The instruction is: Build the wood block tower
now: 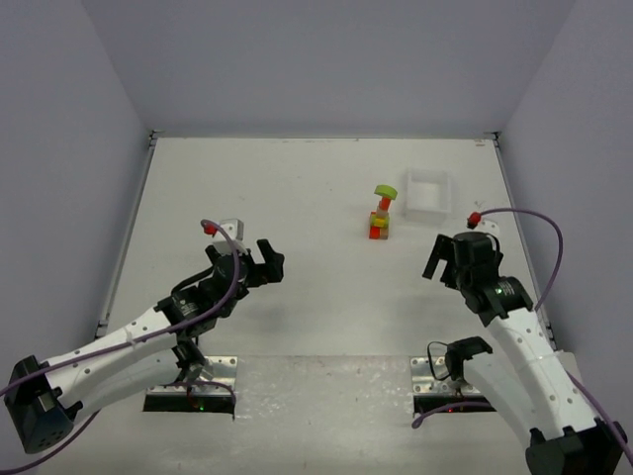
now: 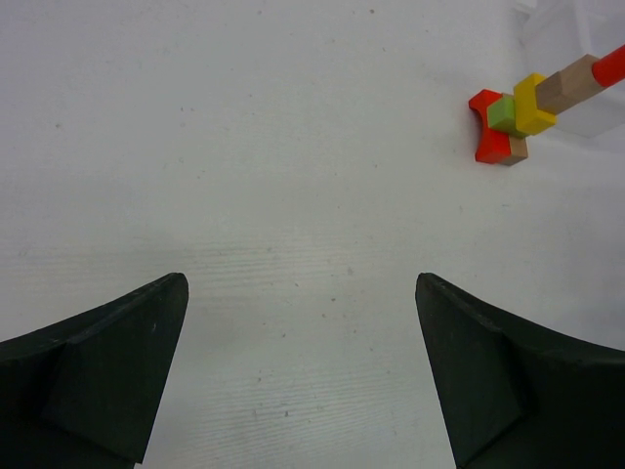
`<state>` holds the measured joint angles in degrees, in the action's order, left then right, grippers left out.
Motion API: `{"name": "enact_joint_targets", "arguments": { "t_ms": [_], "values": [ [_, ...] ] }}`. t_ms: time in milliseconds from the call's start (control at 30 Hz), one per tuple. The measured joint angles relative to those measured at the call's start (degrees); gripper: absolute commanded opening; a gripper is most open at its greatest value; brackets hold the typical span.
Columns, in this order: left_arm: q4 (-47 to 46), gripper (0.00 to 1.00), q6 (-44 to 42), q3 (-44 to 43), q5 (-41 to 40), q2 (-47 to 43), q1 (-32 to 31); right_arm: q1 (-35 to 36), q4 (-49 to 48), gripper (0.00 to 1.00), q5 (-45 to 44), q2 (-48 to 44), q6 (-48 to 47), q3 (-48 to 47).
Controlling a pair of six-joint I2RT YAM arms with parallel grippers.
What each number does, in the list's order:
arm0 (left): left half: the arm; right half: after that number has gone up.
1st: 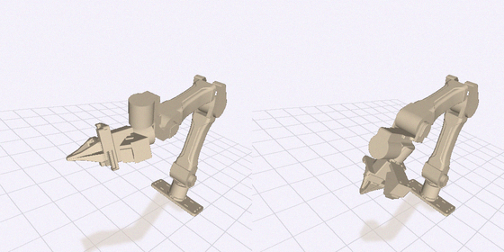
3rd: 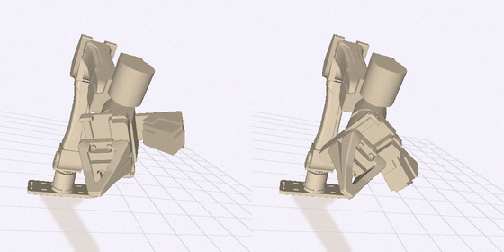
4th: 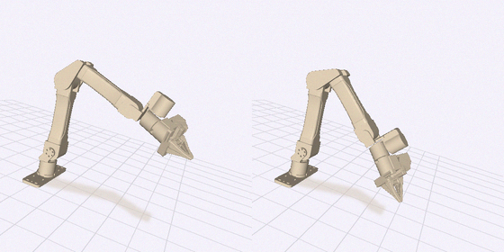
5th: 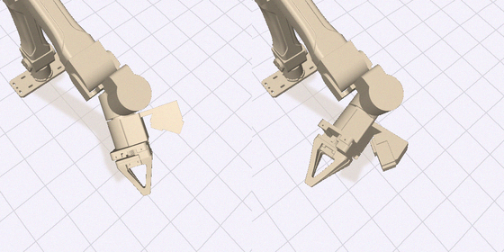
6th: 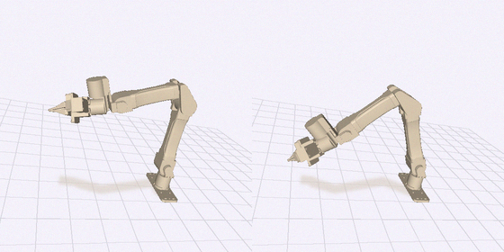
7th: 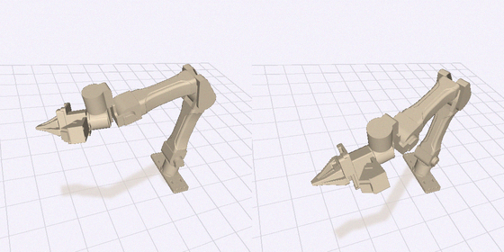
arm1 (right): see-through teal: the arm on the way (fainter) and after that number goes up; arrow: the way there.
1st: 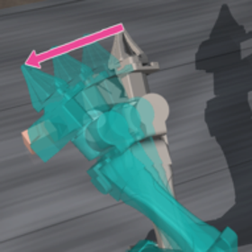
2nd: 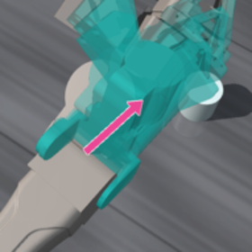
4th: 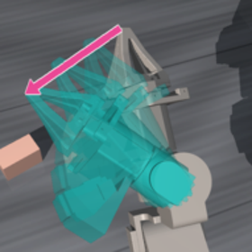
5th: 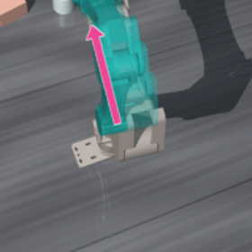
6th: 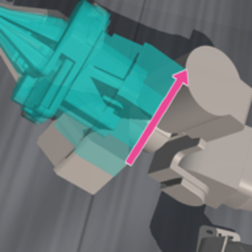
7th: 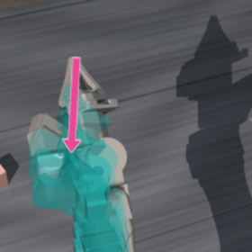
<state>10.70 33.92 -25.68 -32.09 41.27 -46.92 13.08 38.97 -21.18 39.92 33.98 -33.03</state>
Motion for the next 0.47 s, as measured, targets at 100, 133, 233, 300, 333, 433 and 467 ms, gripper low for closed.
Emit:
{"name": "enact_joint_targets", "arguments": {
  "t_ms": [100, 133, 233, 300, 333, 433, 467],
  "values": [
    [1.5, 1.0, 1.0, 0.2, -0.9, -1.5, 0.0, 0.0, 0.5, 0.99, -0.1, -4.3, 2.5, 2.7],
    [2.0, 1.0, 1.3, 0.3, -1.4, -2.0, 0.0, 0.0, 0.4, 0.99, -0.1, -5.2, 3.1, 3.0],
    [2.9, 1.0, 2.2, 1.1, -3.0, -3.8, 0.0, 0.0, -0.7, 0.99, 0.2, -5.8, 4.3, 3.1],
    [3.2, 1.0, 2.5, 1.8, -3.9, -4.8, 0.0, 0.0, -1.3, 0.99, 0.2, -5.2, 4.9, 3.1],
    [3.4, 1.0, 2.5, 2.1, -4.3, -5.1, 0.0, 0.0, -1.4, 0.99, 0.2, -4.7, 5.2, 3.1],
    [4.1, 1.0, 2.6, 2.4, -5.2, -5.6, 0.0, 0.0, -2.1, 0.99, 0.1, -3.5, 5.9, 3.3],
    [4.2, 1.0, 2.6, 2.5, -5.3, -5.6, 0.0, 0.0, -3.0, 0.99, 0.2, -3.4, 6.0, 3.7]
  ]
}}
